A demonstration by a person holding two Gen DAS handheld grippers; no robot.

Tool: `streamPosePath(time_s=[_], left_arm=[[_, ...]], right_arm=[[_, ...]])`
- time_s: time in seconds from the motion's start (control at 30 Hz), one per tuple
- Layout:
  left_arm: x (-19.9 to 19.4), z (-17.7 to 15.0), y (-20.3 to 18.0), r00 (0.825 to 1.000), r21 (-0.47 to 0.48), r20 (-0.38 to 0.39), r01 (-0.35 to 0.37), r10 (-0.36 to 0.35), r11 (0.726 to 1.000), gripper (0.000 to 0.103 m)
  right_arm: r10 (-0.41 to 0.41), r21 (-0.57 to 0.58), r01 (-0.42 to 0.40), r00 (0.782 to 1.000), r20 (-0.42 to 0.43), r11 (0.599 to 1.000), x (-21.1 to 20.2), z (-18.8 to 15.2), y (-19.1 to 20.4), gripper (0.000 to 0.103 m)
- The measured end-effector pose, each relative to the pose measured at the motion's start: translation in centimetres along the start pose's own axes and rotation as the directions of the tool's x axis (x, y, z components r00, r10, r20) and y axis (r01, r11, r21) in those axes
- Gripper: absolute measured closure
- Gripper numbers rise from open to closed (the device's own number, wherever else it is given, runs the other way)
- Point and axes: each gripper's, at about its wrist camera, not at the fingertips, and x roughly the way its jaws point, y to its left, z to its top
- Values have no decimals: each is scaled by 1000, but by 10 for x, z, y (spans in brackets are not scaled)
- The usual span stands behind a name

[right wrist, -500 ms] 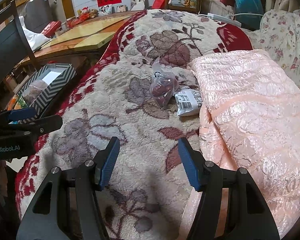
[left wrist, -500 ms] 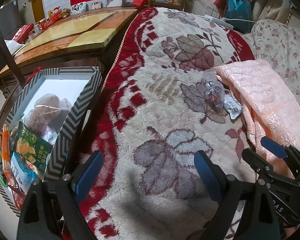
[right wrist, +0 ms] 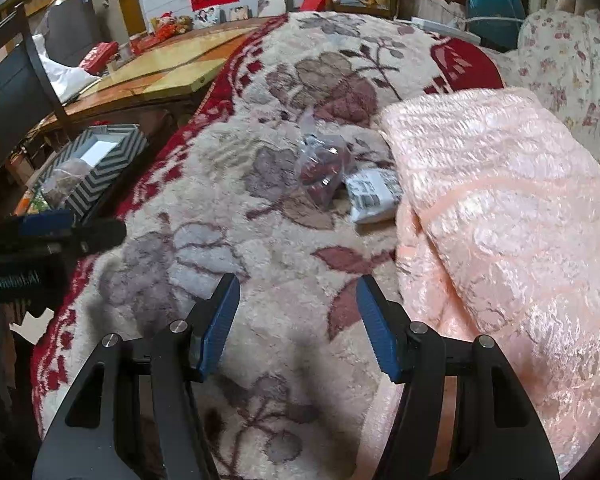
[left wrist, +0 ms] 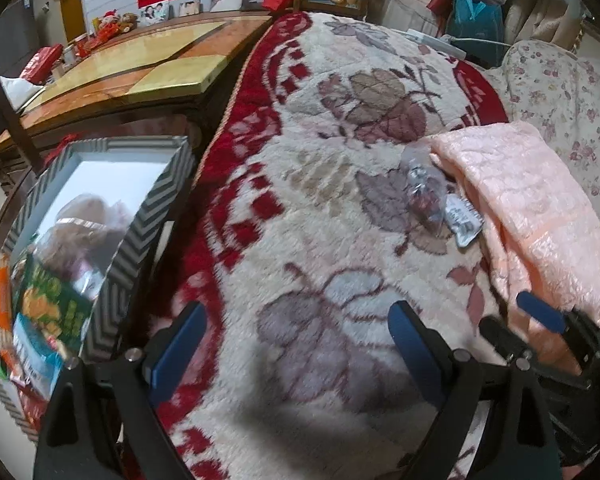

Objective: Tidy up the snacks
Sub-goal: 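Return both tools from the tray to the clear bag and white packet, then grasp the clear dried-fruit bag with the left tool while the right tool grasps the white strawberry packet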

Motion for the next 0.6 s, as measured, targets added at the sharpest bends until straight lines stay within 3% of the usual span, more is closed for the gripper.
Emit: streamPosePath(time_s=[0.23, 0.37, 0.5, 0.6], left_arm=[[22, 35, -33, 994, 65, -20, 105, -104, 992, 9], [51, 61, -59, 984, 36, -53, 175, -173, 984, 9], [81, 81, -87, 975, 33, -89, 210, -206, 977, 9], [106, 90, -109, 977, 77, -115, 190, -181, 979, 9]], right_arm=[[16, 124, -12, 999, -28, 992, 7, -4, -33, 42], [27, 163, -20, 999, -40, 987, 13, -4, -44, 42], [36, 176, -26, 998, -55, 984, 19, -5, -50, 42], [50, 198, -36, 997, -63, 979, 23, -5, -57, 42]])
